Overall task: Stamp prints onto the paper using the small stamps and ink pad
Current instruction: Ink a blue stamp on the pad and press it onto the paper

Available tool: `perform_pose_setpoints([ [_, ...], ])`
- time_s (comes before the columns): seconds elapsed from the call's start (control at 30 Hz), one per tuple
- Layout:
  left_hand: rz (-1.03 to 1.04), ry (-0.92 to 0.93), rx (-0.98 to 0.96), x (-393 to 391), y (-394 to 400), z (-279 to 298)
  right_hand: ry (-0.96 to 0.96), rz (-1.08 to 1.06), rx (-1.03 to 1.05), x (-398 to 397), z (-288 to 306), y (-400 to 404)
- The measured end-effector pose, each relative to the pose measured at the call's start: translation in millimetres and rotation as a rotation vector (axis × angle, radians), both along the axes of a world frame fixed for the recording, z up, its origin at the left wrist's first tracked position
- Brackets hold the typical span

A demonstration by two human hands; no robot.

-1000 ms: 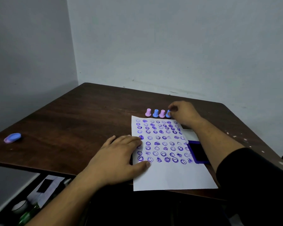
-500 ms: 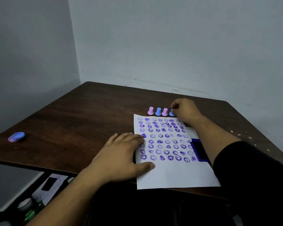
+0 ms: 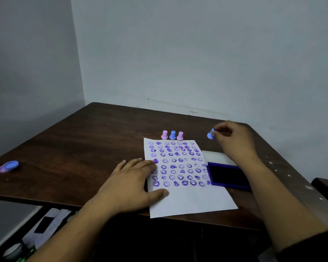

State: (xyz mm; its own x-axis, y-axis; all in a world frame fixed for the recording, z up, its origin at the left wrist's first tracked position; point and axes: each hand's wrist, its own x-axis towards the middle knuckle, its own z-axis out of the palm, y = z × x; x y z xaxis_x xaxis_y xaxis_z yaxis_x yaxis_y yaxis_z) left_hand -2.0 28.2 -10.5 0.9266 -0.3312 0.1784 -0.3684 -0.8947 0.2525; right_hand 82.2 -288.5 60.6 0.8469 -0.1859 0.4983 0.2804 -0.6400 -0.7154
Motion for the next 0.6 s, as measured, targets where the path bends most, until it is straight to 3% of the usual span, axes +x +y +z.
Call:
perform_pose_setpoints([
  [0.3,-0.012,0.02,-0.003,1.1,0.8,1.9,-0.011,-0.079,0.15,-77.5,-51.0,-36.0],
  [0.6,-0.009,0.031,-0.02,-2.9,0.3,6.9,0.023,-0.094,-0.067,-80.7,-64.6,-29.1],
])
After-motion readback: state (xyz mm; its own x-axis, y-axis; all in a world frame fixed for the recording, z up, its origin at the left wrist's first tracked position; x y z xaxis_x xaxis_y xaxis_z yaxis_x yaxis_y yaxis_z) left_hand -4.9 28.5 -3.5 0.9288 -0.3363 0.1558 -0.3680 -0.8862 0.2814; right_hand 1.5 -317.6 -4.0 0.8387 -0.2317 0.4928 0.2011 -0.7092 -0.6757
